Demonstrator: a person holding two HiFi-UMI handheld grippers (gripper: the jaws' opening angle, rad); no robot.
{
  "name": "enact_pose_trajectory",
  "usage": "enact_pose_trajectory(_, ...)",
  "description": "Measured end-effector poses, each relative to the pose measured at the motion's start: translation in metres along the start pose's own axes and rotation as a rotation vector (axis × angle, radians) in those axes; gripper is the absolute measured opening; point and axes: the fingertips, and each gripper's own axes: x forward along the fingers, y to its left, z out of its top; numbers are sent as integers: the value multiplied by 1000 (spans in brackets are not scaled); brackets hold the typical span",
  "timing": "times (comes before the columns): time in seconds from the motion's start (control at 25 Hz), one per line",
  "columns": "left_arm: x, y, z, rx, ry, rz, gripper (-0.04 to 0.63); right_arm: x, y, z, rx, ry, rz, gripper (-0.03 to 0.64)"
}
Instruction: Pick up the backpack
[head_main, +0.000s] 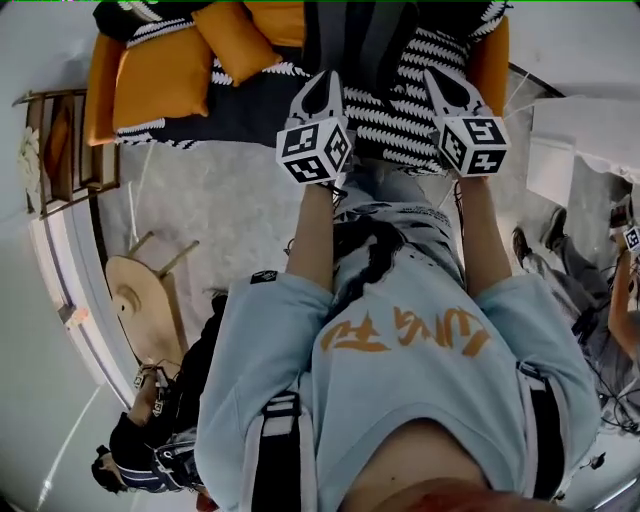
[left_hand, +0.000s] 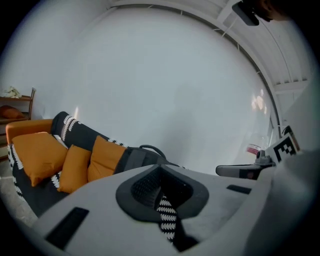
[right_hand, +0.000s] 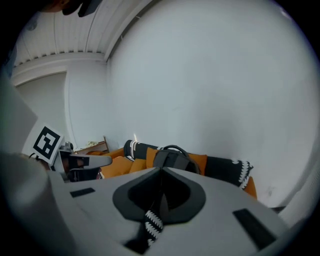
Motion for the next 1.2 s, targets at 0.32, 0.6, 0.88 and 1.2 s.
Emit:
enact_pose_trajectory(0.32,41,-13,-29,-9,109,-38,21,40,-22,-13,46,51,22,29)
enact_pose_trajectory(0.6,61,18,2,-15,88,60,21,76,-31,30,33,-1,105,29)
enact_pose_trajectory(0.88,70,12,-6,-48,105,62,23,88,-47,19,50,45,129,29)
enact_pose_trajectory(1.2,70,56,-21,-107,154,49,23,109,-24,-13,91,118,98,29)
